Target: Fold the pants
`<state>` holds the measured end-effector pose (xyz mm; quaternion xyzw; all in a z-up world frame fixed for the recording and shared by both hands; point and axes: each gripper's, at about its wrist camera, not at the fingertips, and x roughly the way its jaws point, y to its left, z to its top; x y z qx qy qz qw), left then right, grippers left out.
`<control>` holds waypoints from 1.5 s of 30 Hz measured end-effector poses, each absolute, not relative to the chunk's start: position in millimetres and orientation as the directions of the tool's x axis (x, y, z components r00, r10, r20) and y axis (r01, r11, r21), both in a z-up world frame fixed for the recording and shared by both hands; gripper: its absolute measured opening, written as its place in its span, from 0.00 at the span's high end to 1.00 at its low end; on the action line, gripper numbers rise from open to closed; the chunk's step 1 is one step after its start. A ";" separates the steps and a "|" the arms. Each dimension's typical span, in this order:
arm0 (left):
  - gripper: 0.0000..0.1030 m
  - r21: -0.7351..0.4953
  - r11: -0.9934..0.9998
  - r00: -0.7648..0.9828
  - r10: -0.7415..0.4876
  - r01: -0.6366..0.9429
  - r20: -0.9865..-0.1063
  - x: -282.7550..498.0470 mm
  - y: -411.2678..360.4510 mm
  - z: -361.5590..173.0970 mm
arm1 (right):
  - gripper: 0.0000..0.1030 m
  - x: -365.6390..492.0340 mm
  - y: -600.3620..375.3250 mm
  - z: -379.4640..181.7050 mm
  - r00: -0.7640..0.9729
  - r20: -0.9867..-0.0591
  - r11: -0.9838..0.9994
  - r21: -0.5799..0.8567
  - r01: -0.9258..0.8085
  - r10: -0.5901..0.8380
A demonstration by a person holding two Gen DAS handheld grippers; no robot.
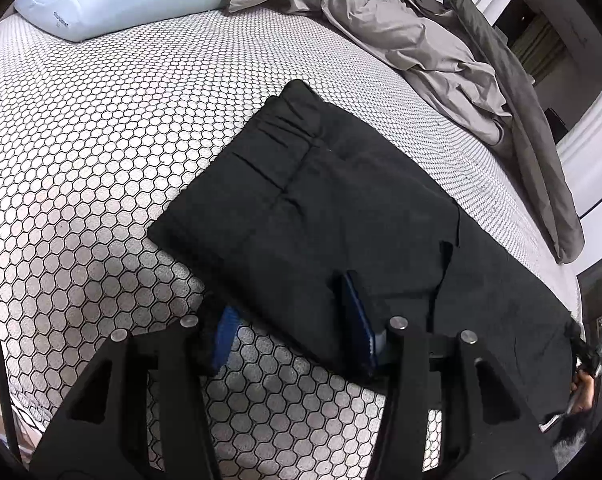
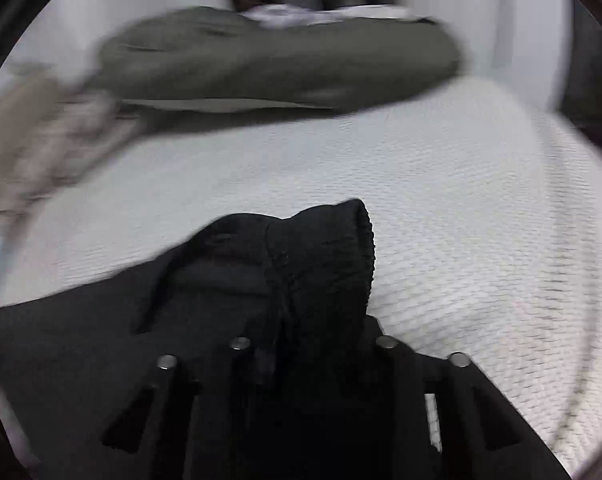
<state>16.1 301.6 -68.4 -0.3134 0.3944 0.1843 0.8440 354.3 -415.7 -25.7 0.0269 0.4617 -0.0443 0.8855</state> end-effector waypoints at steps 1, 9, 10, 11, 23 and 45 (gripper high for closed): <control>0.56 -0.383 0.735 0.620 0.065 -0.560 -0.782 14.7 302.0 -67.4 | 0.52 354.1 -419.6 -33.2 0.550 -0.834 0.990 0.033 0.134 -0.046; 0.55 -0.311 0.781 0.673 0.182 -0.542 -0.717 0.0 276.1 -21.8 | 0.08 276.7 -401.5 48.4 0.696 -0.717 0.991 0.118 0.069 0.037; 0.54 -0.281 0.800 0.678 0.201 -0.531 -0.707 1.7 266.0 -14.8 | 0.07 258.3 -382.3 54.3 0.704 -0.706 0.993 0.117 0.008 0.077; 0.50 -0.262 0.815 0.685 0.212 -0.518 -0.697 3.8 256.5 -9.6 | 0.06 246.3 -362.6 55.8 0.699 -0.707 0.993 0.110 -0.045 0.110; 0.34 -0.204 0.945 0.760 0.065 -0.254 -0.646 40.0 133.7 16.5 | 0.05 184.1 -172.8 -55.7 0.505 -0.825 0.905 0.017 -0.426 0.253; 0.28 -0.129 0.991 0.614 -0.125 0.038 -0.780 82.7 -31.6 -51.4 | 0.05 109.9 -250.8 -41.2 0.564 -0.699 0.894 0.282 -0.348 0.440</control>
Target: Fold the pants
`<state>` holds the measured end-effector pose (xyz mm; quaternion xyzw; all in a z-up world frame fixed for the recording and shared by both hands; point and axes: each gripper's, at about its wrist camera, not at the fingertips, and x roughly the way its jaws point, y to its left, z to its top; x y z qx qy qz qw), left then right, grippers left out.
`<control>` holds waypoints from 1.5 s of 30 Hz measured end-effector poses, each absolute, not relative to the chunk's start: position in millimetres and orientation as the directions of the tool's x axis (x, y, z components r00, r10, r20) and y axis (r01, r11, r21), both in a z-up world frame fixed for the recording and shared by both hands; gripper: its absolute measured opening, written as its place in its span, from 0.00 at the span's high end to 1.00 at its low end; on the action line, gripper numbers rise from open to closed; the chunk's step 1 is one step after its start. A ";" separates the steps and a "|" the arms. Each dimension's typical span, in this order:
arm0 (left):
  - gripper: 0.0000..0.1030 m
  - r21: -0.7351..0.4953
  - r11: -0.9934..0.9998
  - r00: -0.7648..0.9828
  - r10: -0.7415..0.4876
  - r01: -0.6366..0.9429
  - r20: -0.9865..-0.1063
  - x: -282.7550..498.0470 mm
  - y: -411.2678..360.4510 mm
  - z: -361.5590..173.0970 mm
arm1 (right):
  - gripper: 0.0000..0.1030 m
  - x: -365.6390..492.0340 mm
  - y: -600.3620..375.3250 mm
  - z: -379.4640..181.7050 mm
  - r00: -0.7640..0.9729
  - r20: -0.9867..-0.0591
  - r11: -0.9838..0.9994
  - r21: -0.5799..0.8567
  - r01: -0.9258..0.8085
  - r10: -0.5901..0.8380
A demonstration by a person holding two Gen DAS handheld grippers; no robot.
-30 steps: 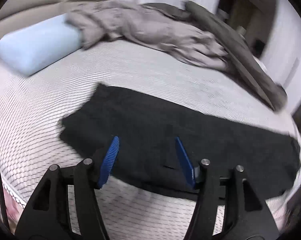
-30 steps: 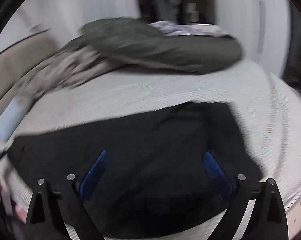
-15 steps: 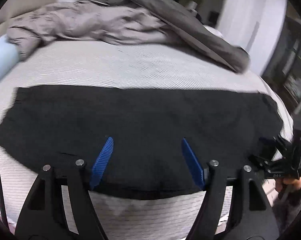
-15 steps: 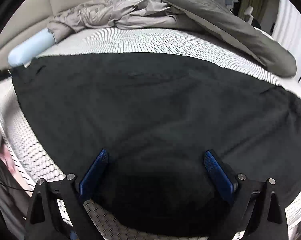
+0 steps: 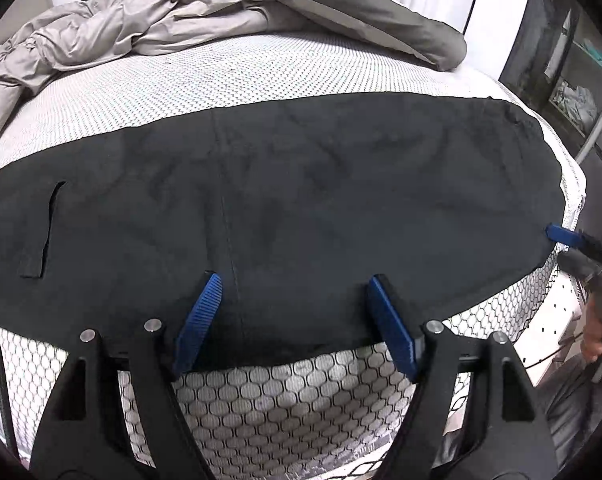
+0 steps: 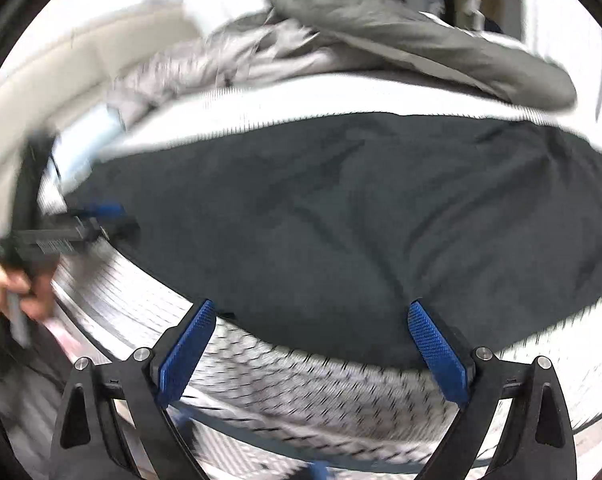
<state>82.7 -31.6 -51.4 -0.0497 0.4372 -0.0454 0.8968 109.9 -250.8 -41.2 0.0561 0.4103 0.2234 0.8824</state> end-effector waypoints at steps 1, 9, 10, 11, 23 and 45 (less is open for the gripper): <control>0.27 -0.122 0.992 0.614 -0.118 0.036 -0.780 82.3 -34.4 -51.8 | 0.05 109.9 -260.0 -41.5 0.554 -0.681 0.877 0.358 -0.320 0.479; 0.26 -0.184 0.983 0.651 -0.123 -0.027 -0.749 69.5 -37.3 -36.2 | 0.09 112.5 -290.7 -52.3 0.542 -0.595 0.771 0.614 -0.171 0.594; 0.26 -0.199 0.979 0.657 -0.130 -0.032 -0.743 67.4 -36.1 -34.3 | 0.09 111.6 -294.3 -54.8 0.537 -0.570 0.741 0.650 -0.168 0.621; 0.26 -0.235 0.971 0.664 -0.153 -0.035 -0.732 63.4 -34.2 -31.9 | 0.09 110.5 -296.2 -59.5 0.523 -0.554 0.713 0.683 -0.160 0.648; 0.44 -0.444 0.884 0.550 -0.446 0.148 -0.706 34.4 -74.5 -29.7 | 0.18 118.0 -290.5 -59.9 0.540 -0.440 0.611 0.770 -0.184 0.718; 0.96 -0.756 0.650 0.559 -0.598 -0.080 -0.574 61.0 -66.3 -82.4 | 0.81 125.0 -331.0 -87.0 0.721 -0.420 0.603 0.798 0.005 0.551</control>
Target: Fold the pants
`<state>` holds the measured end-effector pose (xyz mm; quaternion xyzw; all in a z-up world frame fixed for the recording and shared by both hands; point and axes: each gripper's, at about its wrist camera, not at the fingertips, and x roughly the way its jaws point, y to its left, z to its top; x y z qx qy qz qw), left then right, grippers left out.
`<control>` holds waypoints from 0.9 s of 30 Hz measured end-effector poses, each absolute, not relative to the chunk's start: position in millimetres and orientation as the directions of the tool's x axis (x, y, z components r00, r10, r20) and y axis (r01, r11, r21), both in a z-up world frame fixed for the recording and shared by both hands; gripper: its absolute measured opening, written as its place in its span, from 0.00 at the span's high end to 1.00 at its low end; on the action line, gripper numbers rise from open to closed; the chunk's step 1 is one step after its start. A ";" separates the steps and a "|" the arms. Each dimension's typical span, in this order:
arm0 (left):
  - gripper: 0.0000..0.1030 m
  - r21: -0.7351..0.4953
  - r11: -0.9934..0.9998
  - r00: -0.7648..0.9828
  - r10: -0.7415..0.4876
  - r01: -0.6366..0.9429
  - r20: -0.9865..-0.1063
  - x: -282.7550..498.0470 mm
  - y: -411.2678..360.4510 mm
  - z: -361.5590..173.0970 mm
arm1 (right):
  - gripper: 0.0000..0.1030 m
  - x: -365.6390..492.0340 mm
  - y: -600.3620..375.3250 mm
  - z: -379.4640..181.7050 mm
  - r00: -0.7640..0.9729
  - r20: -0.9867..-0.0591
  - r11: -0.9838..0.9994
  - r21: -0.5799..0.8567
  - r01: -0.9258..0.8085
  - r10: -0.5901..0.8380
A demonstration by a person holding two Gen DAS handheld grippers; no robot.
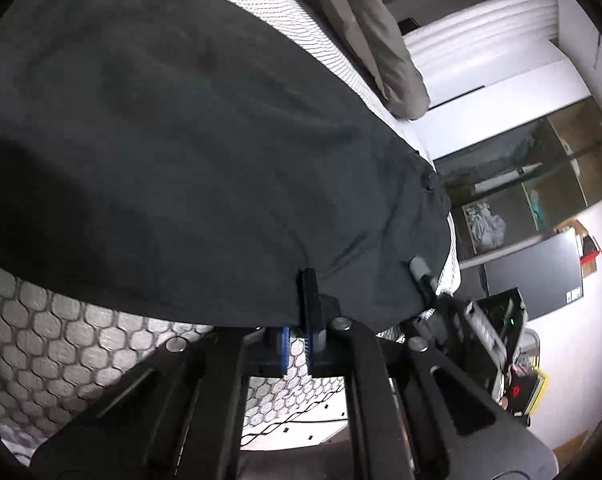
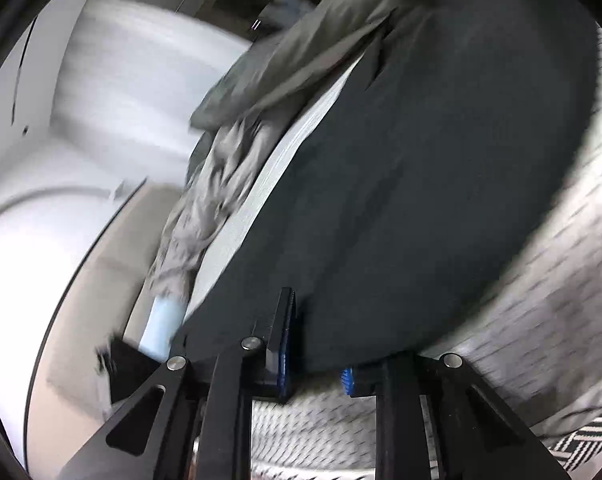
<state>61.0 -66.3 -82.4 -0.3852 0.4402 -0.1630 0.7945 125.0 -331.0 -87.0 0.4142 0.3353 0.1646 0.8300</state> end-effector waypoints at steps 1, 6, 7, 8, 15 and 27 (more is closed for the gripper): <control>0.96 -0.743 0.666 0.563 -0.588 -0.071 -0.580 58.6 -64.8 -80.9 | 0.81 125.6 -344.4 -86.0 0.747 -0.416 0.597 0.801 0.032 0.518; 0.96 -0.745 0.664 0.558 -0.598 -0.057 -0.575 53.7 -60.3 -82.0 | 0.87 123.0 -430.3 -80.8 0.865 -0.430 0.560 0.796 0.228 0.259; 0.96 -0.743 0.667 0.558 -0.596 -0.055 -0.577 52.2 -58.7 -80.3 | 0.87 122.1 -440.2 -81.2 0.870 -0.428 0.542 0.805 0.242 0.246; 0.95 -0.739 0.672 0.557 -0.594 -0.053 -0.580 50.8 -58.2 -79.5 | 0.86 122.3 -452.3 -84.5 0.867 -0.421 0.513 0.824 0.243 0.266; 0.96 -0.723 0.688 0.561 -0.576 -0.060 -0.595 68.7 -77.3 -78.0 | 0.85 133.0 -435.2 -80.6 0.805 -0.414 0.552 0.823 0.133 0.424; 0.95 -0.701 0.712 0.552 -0.574 -0.028 -0.605 66.5 -79.4 -73.1 | 0.86 144.1 -497.1 -81.2 0.844 -0.437 0.482 0.838 0.257 0.311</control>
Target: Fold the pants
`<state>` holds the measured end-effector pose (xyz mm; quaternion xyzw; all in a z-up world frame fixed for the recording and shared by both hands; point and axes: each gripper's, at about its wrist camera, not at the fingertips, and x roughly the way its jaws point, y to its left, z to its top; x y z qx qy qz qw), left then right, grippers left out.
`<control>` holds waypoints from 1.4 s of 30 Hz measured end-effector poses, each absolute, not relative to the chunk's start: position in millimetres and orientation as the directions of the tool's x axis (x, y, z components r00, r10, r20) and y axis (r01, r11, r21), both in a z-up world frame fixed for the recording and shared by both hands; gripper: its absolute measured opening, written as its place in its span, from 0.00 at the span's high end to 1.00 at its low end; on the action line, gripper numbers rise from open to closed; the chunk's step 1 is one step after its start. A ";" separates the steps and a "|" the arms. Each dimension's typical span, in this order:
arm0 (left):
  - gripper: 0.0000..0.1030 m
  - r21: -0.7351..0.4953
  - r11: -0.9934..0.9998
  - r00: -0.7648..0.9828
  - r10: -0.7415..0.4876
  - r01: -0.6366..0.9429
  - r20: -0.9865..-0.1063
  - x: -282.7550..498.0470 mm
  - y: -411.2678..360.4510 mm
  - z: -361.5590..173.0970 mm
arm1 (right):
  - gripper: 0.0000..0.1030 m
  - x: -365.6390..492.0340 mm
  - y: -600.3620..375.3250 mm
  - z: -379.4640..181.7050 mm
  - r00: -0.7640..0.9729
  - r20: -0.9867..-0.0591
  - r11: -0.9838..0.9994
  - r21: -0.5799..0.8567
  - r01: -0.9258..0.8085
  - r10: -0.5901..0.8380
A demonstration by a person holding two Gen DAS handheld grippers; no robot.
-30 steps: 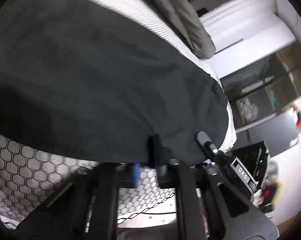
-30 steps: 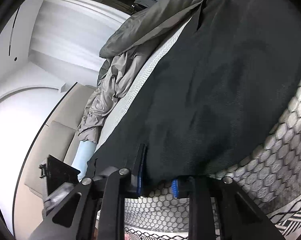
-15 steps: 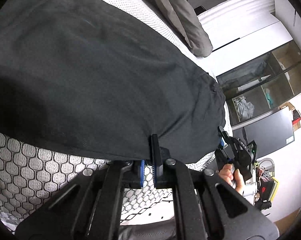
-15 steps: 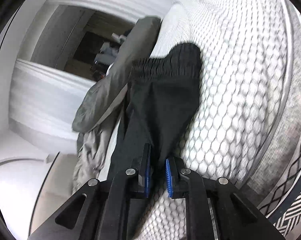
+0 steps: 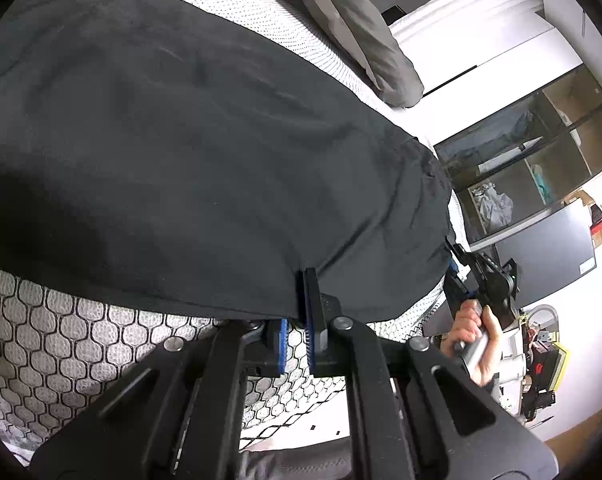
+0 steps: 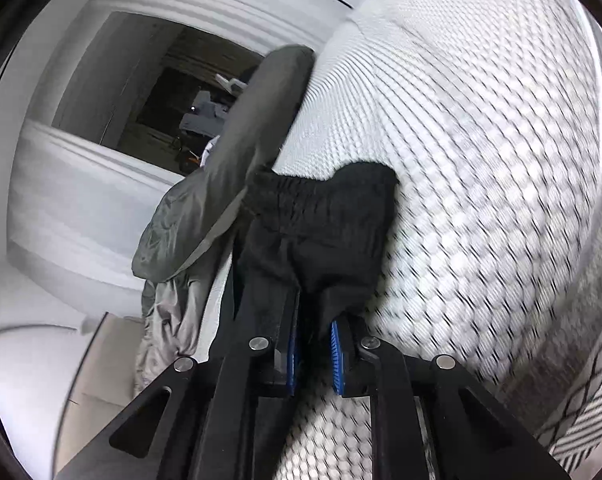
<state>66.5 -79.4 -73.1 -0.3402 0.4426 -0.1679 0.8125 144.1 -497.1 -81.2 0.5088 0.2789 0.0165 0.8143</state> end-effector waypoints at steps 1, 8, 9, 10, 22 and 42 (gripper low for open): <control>0.95 -0.695 0.718 0.555 -0.568 -0.026 -0.608 66.6 -81.0 -70.8 | 0.84 139.0 -493.5 -81.1 0.835 -0.424 0.472 0.850 0.234 0.351; 0.93 -0.589 0.808 0.579 -0.481 0.002 -0.658 66.5 -94.9 -55.0 | 0.54 130.3 -409.1 -89.8 0.676 -0.334 0.426 0.904 0.033 0.657; 0.92 -0.585 0.811 0.578 -0.479 0.002 -0.661 65.8 -94.6 -54.6 | 0.54 132.5 -396.7 -90.6 0.658 -0.342 0.440 0.898 0.019 0.670; 0.92 -0.579 0.815 0.580 -0.473 0.004 -0.663 66.0 -95.3 -53.6 | 0.54 134.8 -387.0 -90.8 0.644 -0.353 0.454 0.891 0.009 0.679; 0.75 -0.587 0.807 0.633 -0.419 -0.069 -0.651 49.8 -44.0 -43.4 | 0.88 125.0 -370.9 -97.8 0.656 -0.445 0.578 0.816 0.017 0.609; 0.84 -0.706 0.688 0.723 -0.400 -0.169 -0.563 13.3 76.3 -57.1 | 0.88 129.2 -351.4 -87.3 0.671 -0.484 0.616 0.786 0.051 0.562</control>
